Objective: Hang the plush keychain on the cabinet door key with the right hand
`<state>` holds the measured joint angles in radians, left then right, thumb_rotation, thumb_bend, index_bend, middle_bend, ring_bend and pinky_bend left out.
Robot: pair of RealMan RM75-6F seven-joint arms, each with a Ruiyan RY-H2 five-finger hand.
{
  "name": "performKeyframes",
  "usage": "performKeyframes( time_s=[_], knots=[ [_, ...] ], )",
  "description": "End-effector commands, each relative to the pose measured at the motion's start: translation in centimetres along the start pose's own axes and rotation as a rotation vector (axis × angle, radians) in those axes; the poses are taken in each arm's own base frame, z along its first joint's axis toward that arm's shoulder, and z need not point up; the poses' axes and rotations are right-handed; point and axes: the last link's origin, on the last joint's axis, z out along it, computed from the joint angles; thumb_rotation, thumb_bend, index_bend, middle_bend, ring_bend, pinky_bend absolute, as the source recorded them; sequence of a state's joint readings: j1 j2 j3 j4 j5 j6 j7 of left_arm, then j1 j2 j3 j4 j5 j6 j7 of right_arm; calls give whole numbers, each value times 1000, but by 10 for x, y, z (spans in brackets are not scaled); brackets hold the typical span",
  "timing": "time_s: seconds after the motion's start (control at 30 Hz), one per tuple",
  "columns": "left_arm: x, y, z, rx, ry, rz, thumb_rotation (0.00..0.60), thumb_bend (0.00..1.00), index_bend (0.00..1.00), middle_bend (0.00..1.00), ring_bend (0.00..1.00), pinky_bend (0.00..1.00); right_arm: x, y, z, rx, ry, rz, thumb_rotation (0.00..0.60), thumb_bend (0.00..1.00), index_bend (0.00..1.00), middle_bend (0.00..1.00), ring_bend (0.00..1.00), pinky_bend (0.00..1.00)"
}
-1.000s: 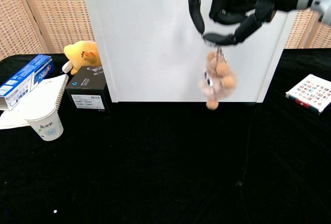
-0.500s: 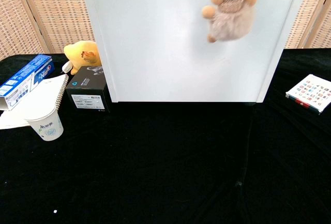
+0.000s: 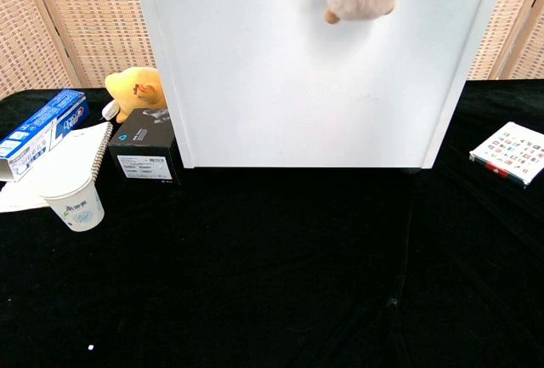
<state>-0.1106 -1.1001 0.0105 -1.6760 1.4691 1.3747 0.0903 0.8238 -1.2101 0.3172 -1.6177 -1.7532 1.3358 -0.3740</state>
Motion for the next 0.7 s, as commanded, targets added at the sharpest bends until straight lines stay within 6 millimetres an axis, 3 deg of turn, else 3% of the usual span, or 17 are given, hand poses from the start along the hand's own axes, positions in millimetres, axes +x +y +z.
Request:
performKeyframes(
  time_s=[0.03,0.7],
  knots=[
    [0,0,0,0,-1,0,600,0,0,0,0,0,0,-2,6,21,1,-34,600,652,723,1000,1000,1000],
    [0,-2,2,7,-3,-1,600,0,0,0,0,0,-27,-15,19,82,-72,-167,600,657,730,1000,1000,1000]
  ],
)
